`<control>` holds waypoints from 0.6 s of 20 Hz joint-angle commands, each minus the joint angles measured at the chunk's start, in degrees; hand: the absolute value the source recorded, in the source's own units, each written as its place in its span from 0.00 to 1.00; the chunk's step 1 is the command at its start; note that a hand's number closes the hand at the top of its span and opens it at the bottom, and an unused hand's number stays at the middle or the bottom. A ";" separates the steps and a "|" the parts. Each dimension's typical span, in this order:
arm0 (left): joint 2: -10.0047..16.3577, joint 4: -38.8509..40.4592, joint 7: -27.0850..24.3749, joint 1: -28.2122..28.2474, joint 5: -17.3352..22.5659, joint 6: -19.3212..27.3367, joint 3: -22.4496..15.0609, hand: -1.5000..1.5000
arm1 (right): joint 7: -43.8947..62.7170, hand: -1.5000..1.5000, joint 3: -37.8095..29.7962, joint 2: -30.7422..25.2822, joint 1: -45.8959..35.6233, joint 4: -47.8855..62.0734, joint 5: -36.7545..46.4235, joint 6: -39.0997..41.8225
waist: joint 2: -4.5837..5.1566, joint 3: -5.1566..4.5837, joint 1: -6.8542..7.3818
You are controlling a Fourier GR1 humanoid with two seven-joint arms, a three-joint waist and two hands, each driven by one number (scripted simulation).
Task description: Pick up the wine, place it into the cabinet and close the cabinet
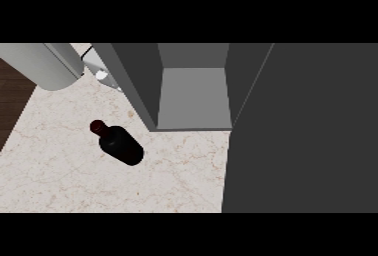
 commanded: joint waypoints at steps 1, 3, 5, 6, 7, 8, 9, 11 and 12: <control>-2.35 4.04 -3.87 3.71 -2.57 -5.77 -1.96 0.00 | 5.35 0.00 -0.36 -0.77 2.33 -13.23 -2.28 -1.25 | 0.16 -0.04 -0.02; -2.29 8.70 -7.36 4.22 -4.32 -9.81 -1.51 0.00 | 2.62 0.00 -0.99 -1.50 3.76 -10.97 -2.69 0.29 | 0.21 -0.03 -0.11; -4.17 9.05 -9.51 3.83 -7.59 -9.53 -4.32 0.00 | 3.54 0.00 -0.95 -2.12 4.89 -13.46 -3.88 0.70 | 0.15 0.00 -0.37; -4.39 10.46 -9.34 1.70 -10.99 -7.91 -7.26 0.00 | 0.60 0.00 -2.02 -1.59 3.91 -9.53 -3.81 1.27 | 0.25 0.04 -0.26; -4.07 15.49 -13.01 2.41 -9.06 -12.48 -4.36 0.00 | 2.71 0.00 -1.09 -1.28 3.92 -11.51 -2.89 0.07 | 0.26 -0.03 -0.36; -6.39 15.07 -14.29 3.87 -11.32 -12.63 -7.23 0.00 | 0.30 0.00 -4.10 -0.90 1.59 -7.17 -4.98 0.97 | 0.31 0.01 0.15; -5.52 17.28 -13.91 2.57 -12.72 -12.15 -7.58 0.00 | 0.29 0.00 -2.90 -1.86 5.56 -10.47 -5.99 1.91 | 0.26 0.03 -0.48; -4.23 23.64 -16.89 1.11 -11.71 -16.25 -6.01 0.00 | -2.36 0.00 -4.14 -1.36 4.19 -6.54 -6.55 2.66 | 0.37 0.01 -0.16; -6.08 22.78 -17.03 1.85 -14.10 -15.16 -8.76 0.00 | -0.15 0.00 -2.13 -1.40 4.90 -9.12 -4.69 2.05 | 0.29 0.00 -0.17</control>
